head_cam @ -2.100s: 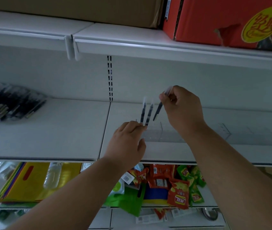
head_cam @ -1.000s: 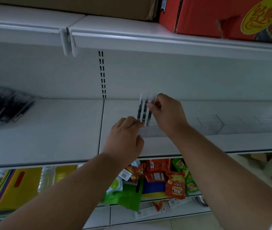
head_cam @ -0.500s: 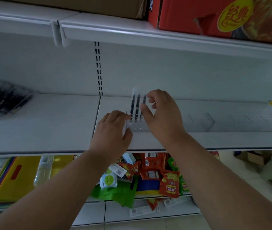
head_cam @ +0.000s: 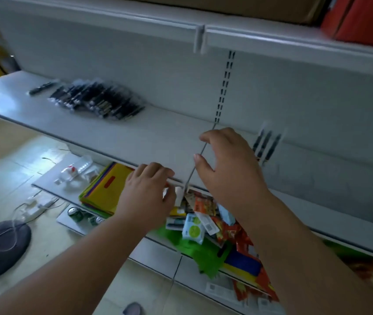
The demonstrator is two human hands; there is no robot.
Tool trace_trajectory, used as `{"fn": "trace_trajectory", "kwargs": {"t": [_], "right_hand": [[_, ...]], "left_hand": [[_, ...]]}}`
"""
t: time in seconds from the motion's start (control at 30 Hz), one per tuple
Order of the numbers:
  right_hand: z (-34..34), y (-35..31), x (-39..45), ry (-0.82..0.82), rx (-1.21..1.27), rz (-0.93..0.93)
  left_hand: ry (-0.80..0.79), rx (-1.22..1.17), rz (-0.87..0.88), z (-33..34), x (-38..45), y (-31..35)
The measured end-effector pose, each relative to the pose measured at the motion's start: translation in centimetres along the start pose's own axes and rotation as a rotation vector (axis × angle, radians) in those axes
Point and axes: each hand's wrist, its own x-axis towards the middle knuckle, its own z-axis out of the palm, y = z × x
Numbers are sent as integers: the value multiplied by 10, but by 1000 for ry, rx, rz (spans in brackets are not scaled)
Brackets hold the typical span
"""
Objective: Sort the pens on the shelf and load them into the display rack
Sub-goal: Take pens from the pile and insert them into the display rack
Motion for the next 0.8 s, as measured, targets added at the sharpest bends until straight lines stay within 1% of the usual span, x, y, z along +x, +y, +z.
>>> {"fn": "trace_trajectory", "kwargs": {"t": [0.07,0.2,0.37,0.5,0.67,0.8], "right_hand": [[12,-26,7,-35,-2,-34],[43,-83,26,-29,-12,-96],[100,-168,55,-2,16,-84],[142,-227,74,-40,42,-80],[173,-269,106,-57,3,-105],[195,-273,132,-81,-24,-102]], "left_hand": [[-8,11,-48,-13,-9,-23],[12,55,-85,-38,-22,-83],[28,104,-87,-84,-32,-184],[56,111,-123,-117,-43,-253],[80,78,-162,-131,-32,-311],[89,36,-158,-123,-5,-336]]}}
